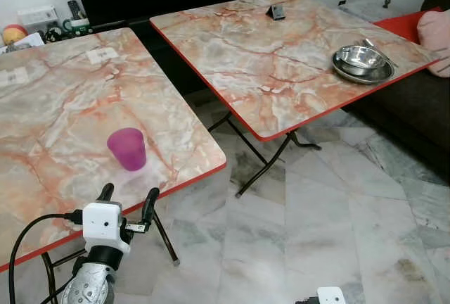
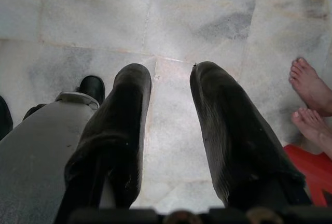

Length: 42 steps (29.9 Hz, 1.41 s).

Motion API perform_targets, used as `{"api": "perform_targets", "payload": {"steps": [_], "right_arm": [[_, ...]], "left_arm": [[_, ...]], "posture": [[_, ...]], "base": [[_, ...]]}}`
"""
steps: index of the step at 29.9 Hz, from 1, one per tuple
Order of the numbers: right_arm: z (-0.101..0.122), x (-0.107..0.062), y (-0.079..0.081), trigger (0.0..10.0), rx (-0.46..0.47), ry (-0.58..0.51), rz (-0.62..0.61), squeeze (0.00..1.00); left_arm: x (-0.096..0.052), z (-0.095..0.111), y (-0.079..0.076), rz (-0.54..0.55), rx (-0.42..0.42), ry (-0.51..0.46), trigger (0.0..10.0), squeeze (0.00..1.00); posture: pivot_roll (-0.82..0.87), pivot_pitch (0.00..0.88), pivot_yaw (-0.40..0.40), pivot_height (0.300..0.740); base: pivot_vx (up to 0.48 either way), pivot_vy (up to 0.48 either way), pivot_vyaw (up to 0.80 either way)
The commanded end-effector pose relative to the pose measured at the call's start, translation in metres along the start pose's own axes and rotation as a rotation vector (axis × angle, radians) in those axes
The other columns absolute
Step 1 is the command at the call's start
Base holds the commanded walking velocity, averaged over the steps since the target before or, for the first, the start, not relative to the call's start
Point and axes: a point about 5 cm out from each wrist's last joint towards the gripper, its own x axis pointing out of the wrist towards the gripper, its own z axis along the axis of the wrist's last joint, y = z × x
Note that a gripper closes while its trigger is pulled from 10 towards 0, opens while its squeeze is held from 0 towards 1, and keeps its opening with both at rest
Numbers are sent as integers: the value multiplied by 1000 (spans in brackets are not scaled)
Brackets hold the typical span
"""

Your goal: Setting the table

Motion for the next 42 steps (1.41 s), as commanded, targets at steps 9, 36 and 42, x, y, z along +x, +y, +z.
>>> {"api": "perform_targets", "payload": {"steps": [9, 36, 42], "right_arm": [[-4, -1, 0, 10000, 8, 12, 1, 0], [-4, -1, 0, 10000, 3, 10, 4, 0], [-3, -1, 0, 10000, -15, 6, 11, 0]], "left_arm": [[3, 13, 21, 131, -56, -15, 10000, 0], [19, 39, 37, 209, -102, -96, 10000, 0], [22, 44, 42, 209, -105, -115, 10000, 0]], "posture": [[67, 103, -29, 740], [66, 93, -31, 740], [69, 100, -34, 740]], "base": [[0, 0, 0], [0, 0, 0], [231, 0, 0]]}}
